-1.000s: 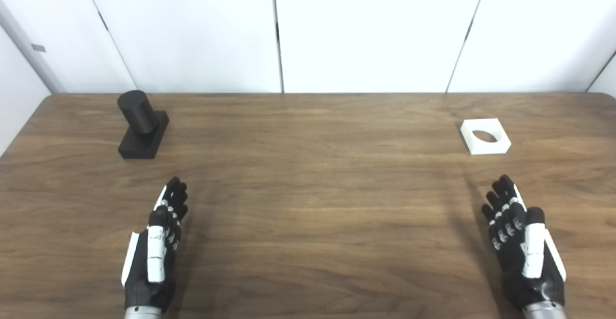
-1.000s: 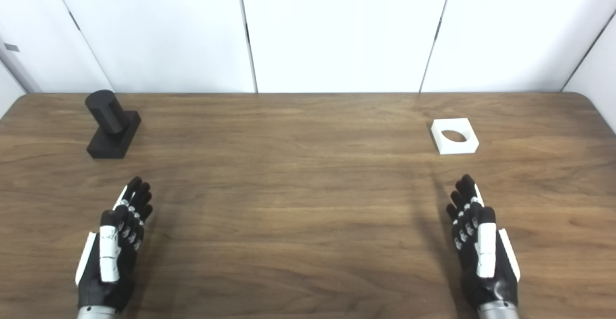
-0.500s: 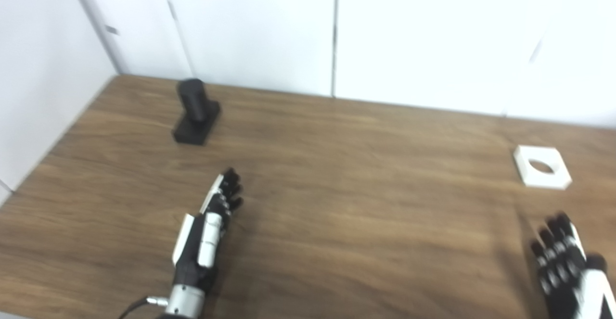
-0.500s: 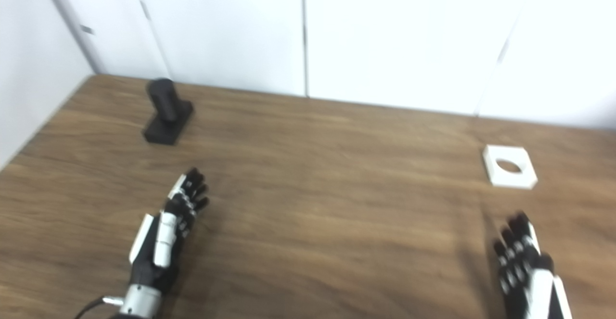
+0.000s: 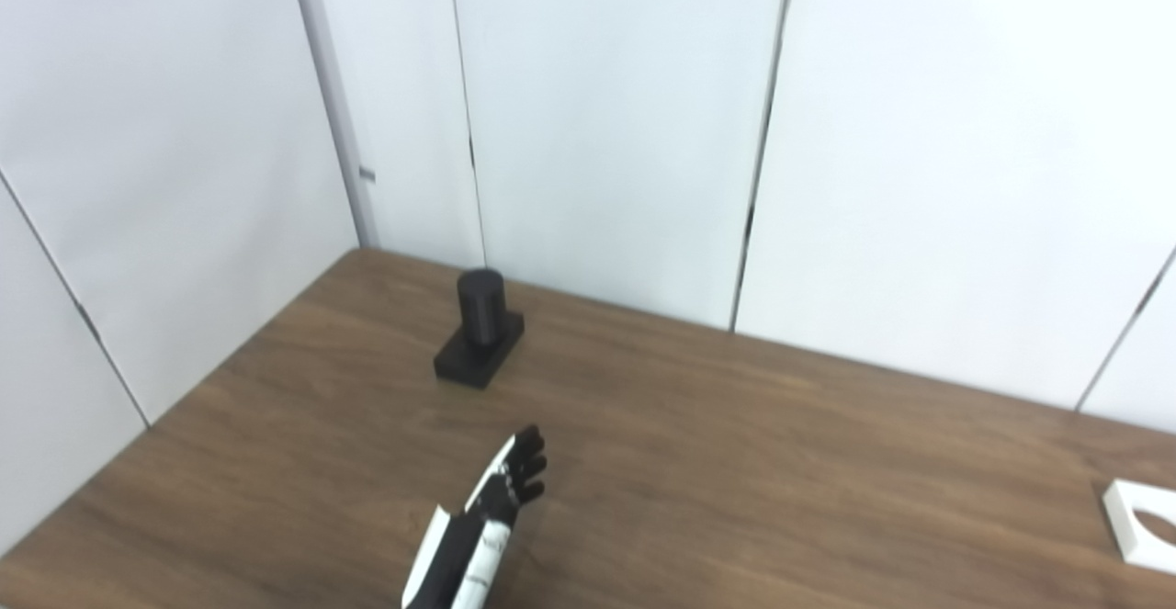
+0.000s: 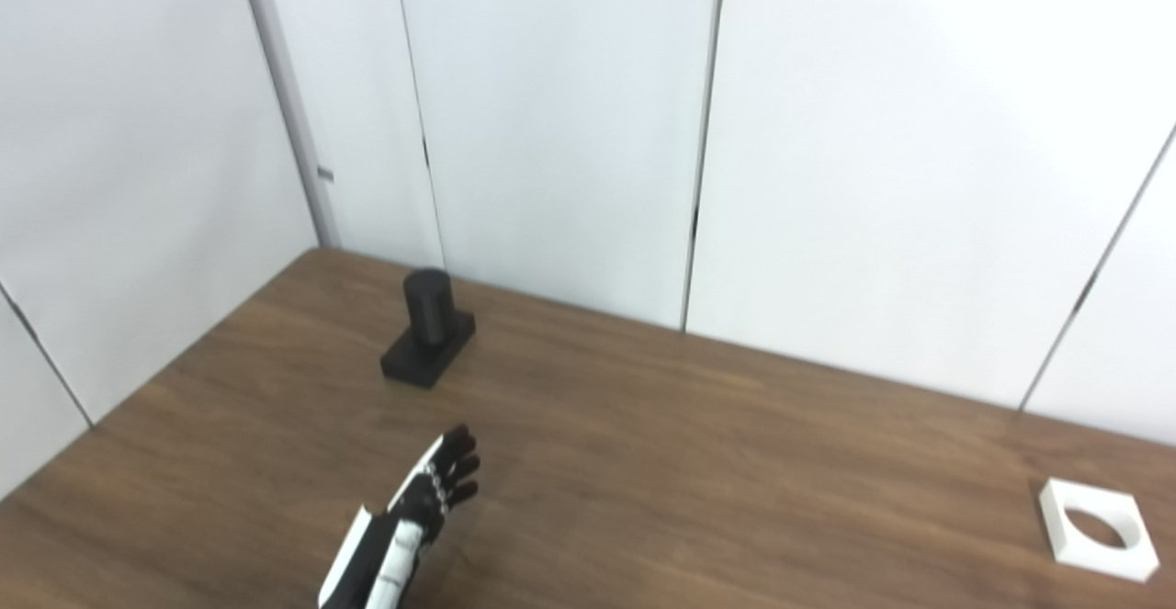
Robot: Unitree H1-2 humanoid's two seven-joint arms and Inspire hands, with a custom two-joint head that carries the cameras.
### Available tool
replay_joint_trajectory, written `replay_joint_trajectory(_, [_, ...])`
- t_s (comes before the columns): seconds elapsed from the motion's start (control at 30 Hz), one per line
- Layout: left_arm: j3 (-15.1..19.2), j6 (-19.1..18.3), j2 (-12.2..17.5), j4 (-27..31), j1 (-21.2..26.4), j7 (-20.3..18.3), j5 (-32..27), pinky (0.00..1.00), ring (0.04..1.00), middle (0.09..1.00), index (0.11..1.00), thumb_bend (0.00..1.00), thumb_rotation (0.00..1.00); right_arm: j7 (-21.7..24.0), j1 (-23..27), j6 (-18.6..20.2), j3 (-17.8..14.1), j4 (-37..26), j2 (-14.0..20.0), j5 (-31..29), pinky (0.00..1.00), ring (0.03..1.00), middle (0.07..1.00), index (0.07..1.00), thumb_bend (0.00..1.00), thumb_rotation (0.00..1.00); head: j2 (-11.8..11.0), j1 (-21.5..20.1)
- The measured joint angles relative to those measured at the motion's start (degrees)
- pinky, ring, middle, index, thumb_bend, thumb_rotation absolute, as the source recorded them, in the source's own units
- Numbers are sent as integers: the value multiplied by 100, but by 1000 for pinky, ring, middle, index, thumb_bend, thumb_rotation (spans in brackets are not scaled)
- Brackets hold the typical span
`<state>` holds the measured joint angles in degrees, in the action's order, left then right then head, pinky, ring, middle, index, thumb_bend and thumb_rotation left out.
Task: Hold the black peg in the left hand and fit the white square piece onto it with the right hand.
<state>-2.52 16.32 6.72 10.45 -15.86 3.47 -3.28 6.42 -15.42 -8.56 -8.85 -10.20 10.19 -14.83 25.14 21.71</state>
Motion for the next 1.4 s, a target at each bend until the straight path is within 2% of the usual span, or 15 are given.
replay_joint_trajectory(0.13, [-21,7,2,-11,18,-1,47,932,956,974,962,566,933,0,26,-23,-23,36,17,30,1000,988,948,1000,655,1000,61,-35])
replay_joint_trajectory(0.3, [-22,-37,1,-10,17,71,158,934,951,959,951,489,779,-1,23,-18,-29,28,16,48,1000,973,928,995,658,1000,158,-140])
replay_joint_trajectory(0.43, [-30,-113,-1,2,20,225,327,928,940,940,957,447,570,-1,14,-14,-31,13,15,42,1000,968,927,985,647,1000,220,-220])
replay_joint_trajectory(0.5, [-43,-420,-8,102,15,407,665,923,938,949,967,446,458,-1,12,-12,-33,6,14,35,1000,964,923,973,655,1000,255,-220])
replay_joint_trajectory(0.53, [-57,-648,-16,201,-1,493,975,896,926,944,966,479,357,-1,11,-6,-35,-2,14,26,1000,966,925,968,653,1000,307,-211])
replay_joint_trajectory(0.67, [-102,-1849,-29,847,-77,636,2193,823,896,927,970,589,247,-1,-36,37,-71,-42,16,-52,1000,964,924,964,663,1000,352,-176])
replay_joint_trajectory(0.77, [-20,-2656,-6,1452,-25,637,2862,719,830,911,961,631,276,0,-149,126,-81,-125,20,-86,997,955,920,958,687,1000,378,-132])
replay_joint_trajectory(0.83, [30,-3222,55,1673,72,528,3408,708,833,897,959,662,341,0,-183,145,-85,-167,28,-133,1000,962,920,955,684,1000,404,-106])
replay_joint_trajectory(0.87, [58,-3468,90,1732,159,444,3632,641,793,896,963,672,356,1,-200,159,-89,-179,33,-151,1000,963,920,954,682,1000,422,-97])
replay_joint_trajectory(0.9, [115,-3689,120,1781,265,367,3806,627,786,897,967,690,376,1,-215,174,-88,-184,44,-156,1000,965,921,952,681,1000,431,-105])
replay_joint_trajectory(1.0, [362,-4202,150,1804,673,86,4141,726,867,930,970,782,479,1,-226,211,-82,-191,51,-152,1000,964,920,944,681,1000,448,-123])
replay_joint_trajectory(1.07, [532,-4306,212,1716,964,-61,4486,749,900,945,969,838,552,1,-258,225,-76,-213,49,-140,1000,964,919,944,690,1000,457,-123])
replay_joint_trajectory(1.13, [714,-4312,237,1492,1227,-191,4983,843,950,965,962,885,608,1,-281,242,-72,-237,45,-129,1000,963,917,944,691,1000,474,-132])
replay_joint_trajectory(1.23, [817,-4325,242,1121,1426,-301,5621,922,963,962,948,925,645,1,-307,306,-64,-302,39,-131,1000,968,917,941,683,1000,527,-228])
replay_joint_trajectory(1.4, [914,-4323,247,422,1681,-167,5890,903,955,960,939,930,688,-1,-344,364,-59,-350,38,-89,1000,975,932,942,727,1000,598,-334])
